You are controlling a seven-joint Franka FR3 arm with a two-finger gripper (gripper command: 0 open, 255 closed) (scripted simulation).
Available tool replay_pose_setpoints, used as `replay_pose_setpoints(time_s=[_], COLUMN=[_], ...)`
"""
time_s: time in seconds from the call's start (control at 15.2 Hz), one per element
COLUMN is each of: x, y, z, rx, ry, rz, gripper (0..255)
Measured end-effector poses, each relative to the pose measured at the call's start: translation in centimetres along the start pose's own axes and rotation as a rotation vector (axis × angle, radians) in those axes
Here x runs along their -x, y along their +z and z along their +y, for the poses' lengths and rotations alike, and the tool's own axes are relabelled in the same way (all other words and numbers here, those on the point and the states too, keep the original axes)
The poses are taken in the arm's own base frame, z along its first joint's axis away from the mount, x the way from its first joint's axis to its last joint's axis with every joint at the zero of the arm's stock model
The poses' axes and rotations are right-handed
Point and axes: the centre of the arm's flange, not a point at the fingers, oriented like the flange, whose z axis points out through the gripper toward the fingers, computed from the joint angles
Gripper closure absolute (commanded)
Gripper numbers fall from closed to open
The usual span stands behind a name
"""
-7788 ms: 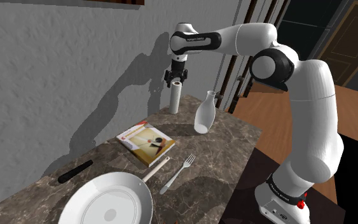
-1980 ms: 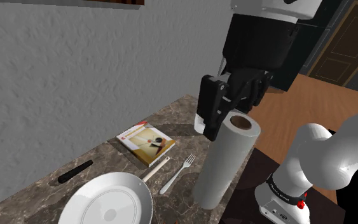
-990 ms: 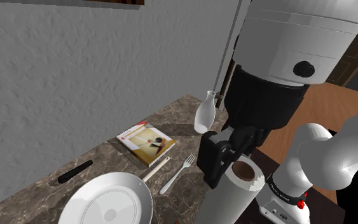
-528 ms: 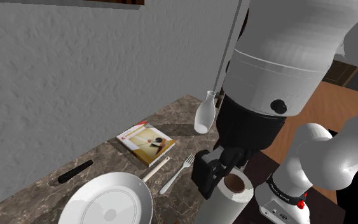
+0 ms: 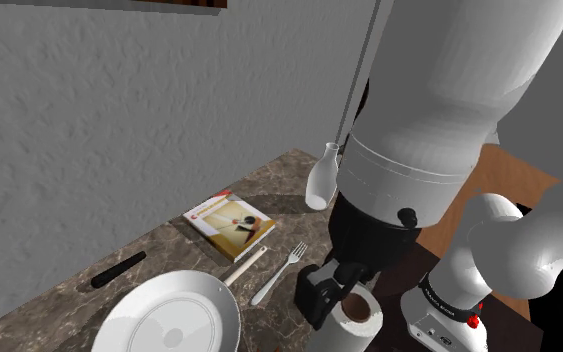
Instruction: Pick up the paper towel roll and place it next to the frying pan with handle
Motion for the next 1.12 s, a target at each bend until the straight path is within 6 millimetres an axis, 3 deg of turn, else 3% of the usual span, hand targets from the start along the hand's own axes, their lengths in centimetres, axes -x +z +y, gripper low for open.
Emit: replay_pose_setpoints(time_s=[1.12], x=[-0.3], y=[9.2], z=[0.5], rx=[0.000], ry=[0.000], rz=[0.000], gripper=[255])
